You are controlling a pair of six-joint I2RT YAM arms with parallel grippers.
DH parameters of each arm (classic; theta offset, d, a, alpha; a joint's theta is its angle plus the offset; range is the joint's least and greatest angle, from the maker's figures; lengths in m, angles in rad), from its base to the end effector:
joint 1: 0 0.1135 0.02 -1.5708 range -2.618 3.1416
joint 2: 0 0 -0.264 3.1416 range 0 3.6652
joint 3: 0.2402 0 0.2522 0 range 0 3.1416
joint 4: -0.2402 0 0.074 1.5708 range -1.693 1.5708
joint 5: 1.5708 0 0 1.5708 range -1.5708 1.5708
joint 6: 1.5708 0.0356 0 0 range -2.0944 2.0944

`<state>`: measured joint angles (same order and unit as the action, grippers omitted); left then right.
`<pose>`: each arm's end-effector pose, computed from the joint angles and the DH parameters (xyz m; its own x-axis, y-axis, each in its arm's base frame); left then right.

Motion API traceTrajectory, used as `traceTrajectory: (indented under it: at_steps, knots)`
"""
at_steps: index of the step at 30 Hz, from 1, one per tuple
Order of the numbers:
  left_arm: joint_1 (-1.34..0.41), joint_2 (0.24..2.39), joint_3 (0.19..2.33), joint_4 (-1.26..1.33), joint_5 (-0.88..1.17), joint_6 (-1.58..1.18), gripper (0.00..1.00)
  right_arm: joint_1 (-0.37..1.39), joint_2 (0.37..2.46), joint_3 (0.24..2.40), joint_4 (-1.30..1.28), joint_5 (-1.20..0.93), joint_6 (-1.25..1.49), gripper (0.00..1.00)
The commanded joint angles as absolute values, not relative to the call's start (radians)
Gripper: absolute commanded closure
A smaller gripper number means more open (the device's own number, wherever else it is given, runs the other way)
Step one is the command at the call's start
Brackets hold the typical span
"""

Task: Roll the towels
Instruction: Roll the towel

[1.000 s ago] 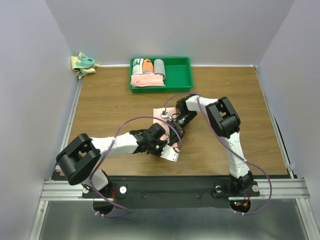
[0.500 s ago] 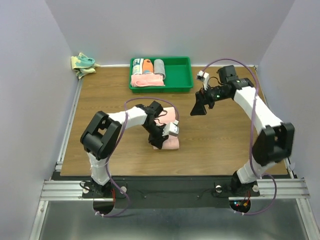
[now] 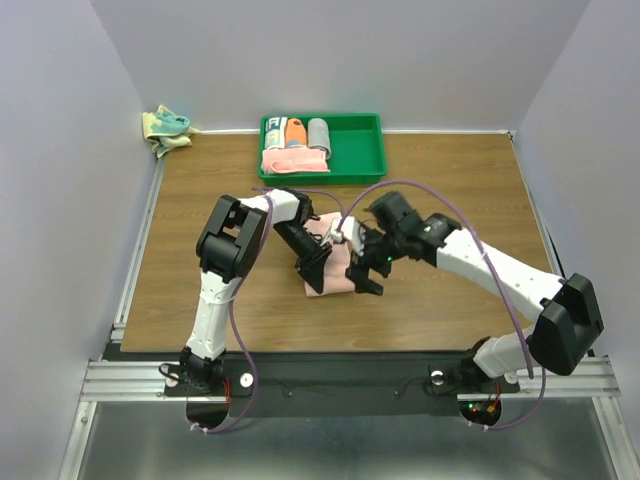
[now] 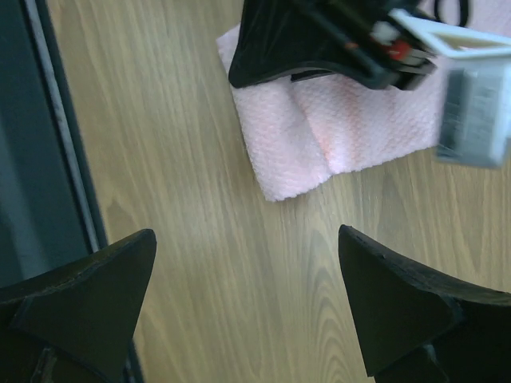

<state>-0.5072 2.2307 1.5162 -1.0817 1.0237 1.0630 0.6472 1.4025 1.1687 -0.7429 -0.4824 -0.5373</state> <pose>0.3222 -0.2138 0.1167 -0.3393 0.7086 -0.6187 0.7862 -0.1475 -0.6001 0.2190 0.1863 0.2879 -0.1885 -0.7108 -0.6776 -0.9752 0.2169 0.0438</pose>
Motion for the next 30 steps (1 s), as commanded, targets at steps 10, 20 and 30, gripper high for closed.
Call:
traceTrajectory:
  at_steps: [10,20,30]
  knots:
    - [-0.488,2.341,1.546,-1.104,0.842,1.149,0.79,0.910,1.531,0.951,-0.220,-0.146,-0.727,0.03]
    - [-0.473,2.333,1.560,-1.091,0.847,1.140,0.78,0.925,1.698,0.933,-0.123,-0.245,-0.707,0.53]
    - [-0.393,2.206,1.526,-1.032,0.833,1.118,0.45,0.910,1.690,0.940,-0.348,-0.411,-0.664,0.99]
